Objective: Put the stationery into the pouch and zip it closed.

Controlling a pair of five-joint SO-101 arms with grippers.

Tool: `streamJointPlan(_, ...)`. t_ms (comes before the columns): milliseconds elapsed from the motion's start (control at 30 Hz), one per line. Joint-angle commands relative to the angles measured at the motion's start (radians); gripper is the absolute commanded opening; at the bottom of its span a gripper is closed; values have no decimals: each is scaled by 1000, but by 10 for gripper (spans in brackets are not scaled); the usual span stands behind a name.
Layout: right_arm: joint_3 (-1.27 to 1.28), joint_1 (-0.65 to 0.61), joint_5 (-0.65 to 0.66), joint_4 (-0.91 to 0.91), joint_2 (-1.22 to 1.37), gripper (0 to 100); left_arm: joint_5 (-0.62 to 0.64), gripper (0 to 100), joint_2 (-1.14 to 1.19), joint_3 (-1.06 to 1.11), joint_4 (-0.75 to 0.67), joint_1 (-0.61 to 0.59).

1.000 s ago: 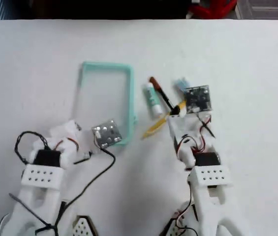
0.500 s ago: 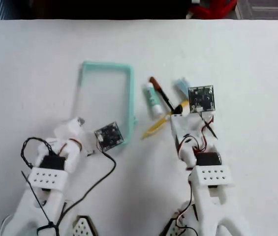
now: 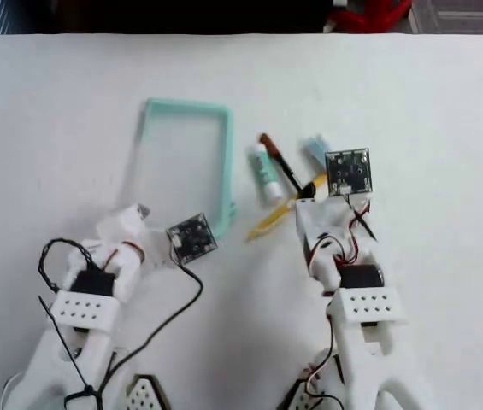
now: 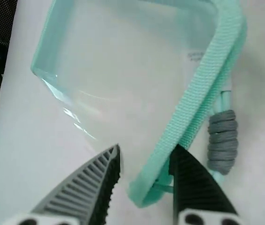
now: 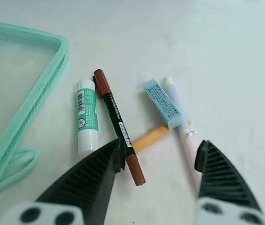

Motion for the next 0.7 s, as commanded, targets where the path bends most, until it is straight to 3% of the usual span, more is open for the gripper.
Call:
streamJointPlan(0, -8, -5, -6, -21, 2, 248, 23, 138, -2, -8, -17, 16)
streamJointPlan(100, -8, -5, -6, -21, 2, 248, 18, 15, -2, -9, 3, 50)
streamJointPlan(400, -8, -5, -6, -21, 2, 248, 25, 21, -8, -37, 26, 84)
streamJointPlan(667, -8, -5, -6, -21, 2, 248, 115, 21, -10, -301, 304, 90)
